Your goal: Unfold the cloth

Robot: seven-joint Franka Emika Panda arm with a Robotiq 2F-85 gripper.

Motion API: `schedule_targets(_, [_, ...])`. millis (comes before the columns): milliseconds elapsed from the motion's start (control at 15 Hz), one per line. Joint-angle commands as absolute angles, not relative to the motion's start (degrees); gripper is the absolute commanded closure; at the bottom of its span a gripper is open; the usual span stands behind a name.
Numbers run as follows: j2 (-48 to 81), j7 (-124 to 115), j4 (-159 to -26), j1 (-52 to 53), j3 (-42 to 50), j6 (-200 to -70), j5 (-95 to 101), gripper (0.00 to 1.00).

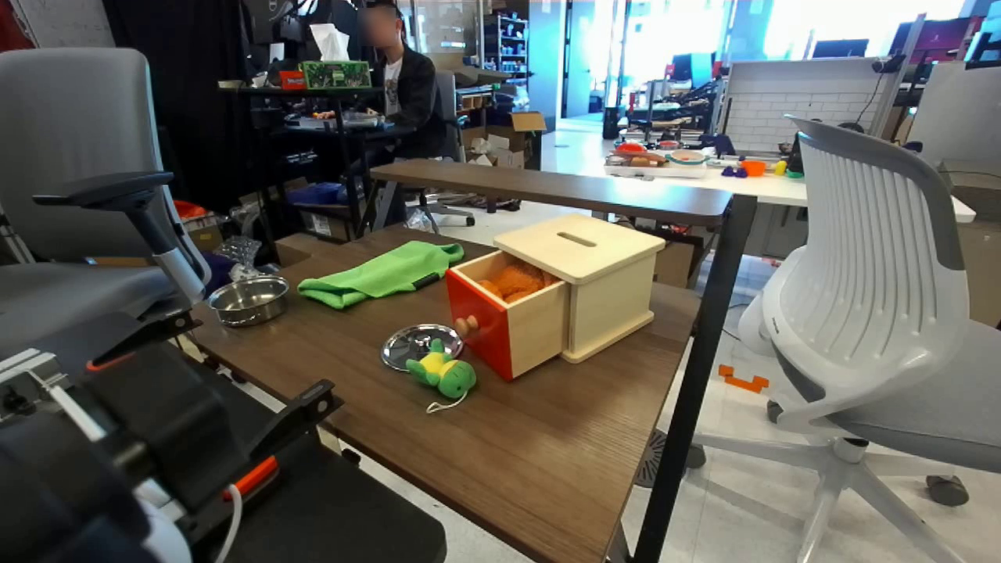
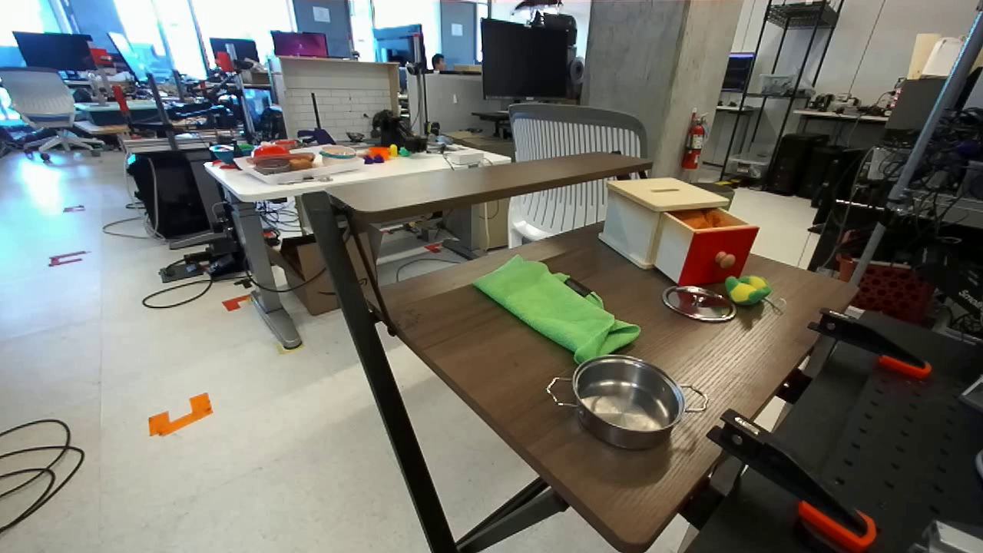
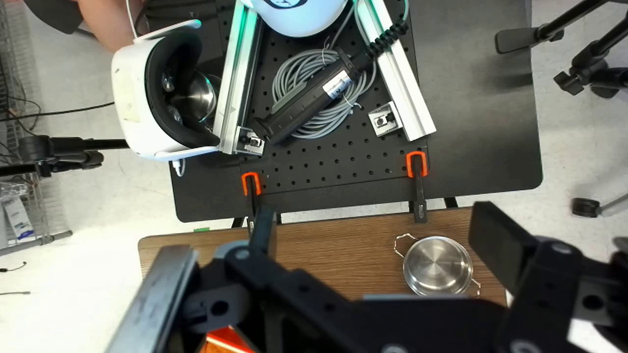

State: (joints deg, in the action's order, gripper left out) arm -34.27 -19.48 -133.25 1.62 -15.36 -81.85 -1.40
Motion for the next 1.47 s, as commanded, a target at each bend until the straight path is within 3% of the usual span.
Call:
schedule_targets(0, [-34.0,-20.0,-133.2,2.8,-14.5,-81.8,-1.0,0.00])
schedule_targets(533, [-26.0,-22.9,-132.9,-0.2,-13.6,-89.7,6.8,0.00])
schedule_targets(1400, [2.4,-21.6,-126.1,-0.2,-7.2,-128.4,18.4,0.00])
